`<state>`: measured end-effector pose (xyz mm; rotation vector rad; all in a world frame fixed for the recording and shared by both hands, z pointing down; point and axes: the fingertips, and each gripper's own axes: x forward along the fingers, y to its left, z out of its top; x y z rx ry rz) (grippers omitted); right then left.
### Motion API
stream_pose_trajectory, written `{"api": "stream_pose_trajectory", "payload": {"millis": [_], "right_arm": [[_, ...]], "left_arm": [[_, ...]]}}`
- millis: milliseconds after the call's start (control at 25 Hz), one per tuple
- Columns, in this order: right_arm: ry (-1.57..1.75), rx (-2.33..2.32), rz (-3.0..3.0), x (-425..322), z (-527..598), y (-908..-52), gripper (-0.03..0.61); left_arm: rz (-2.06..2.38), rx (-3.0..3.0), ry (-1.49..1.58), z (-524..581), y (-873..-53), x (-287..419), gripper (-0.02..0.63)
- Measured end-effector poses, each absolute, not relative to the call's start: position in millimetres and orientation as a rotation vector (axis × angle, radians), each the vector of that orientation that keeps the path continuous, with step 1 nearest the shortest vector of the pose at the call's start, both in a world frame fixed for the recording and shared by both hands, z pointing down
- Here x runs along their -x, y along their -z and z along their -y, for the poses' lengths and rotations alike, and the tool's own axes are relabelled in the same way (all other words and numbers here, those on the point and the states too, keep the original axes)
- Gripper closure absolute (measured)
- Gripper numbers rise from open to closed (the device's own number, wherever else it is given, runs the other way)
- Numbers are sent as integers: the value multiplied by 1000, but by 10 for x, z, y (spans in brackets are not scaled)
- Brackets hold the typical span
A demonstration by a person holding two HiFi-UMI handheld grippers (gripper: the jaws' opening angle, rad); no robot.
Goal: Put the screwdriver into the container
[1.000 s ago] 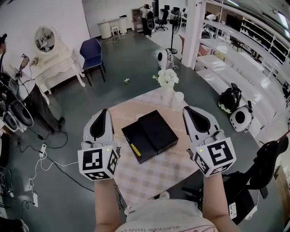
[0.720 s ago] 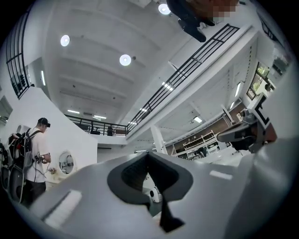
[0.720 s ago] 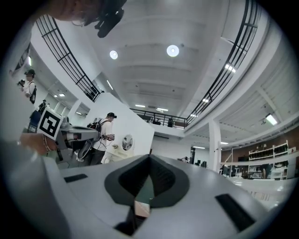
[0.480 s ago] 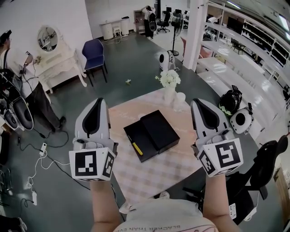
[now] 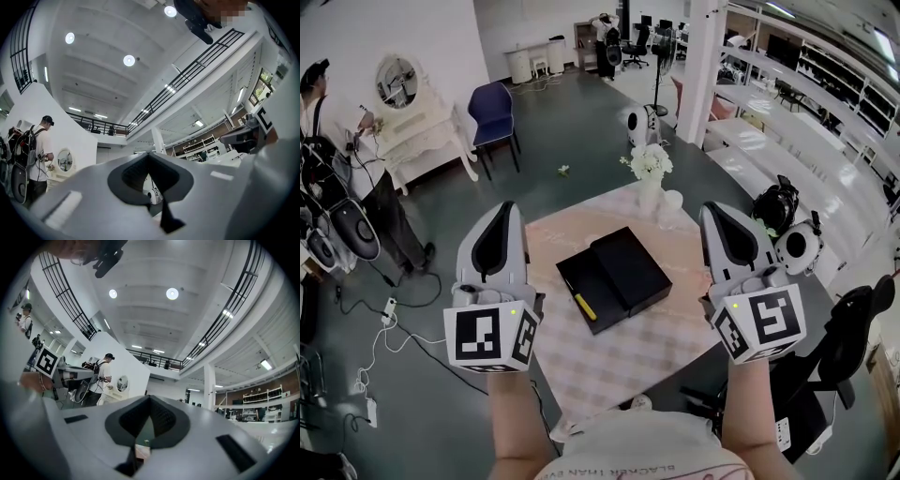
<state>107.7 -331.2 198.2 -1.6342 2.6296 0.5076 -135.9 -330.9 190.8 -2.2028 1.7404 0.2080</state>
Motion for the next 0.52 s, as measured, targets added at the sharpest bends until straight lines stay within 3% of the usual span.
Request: {"api": "stream_pose_trajectory", "payload": {"millis": [520], "right_arm": [[-520,1620,-2637,-1060,3282,-2001,574]], "left_arm": [[-1741,2199,-209,3280,-1940,1352,603]]}}
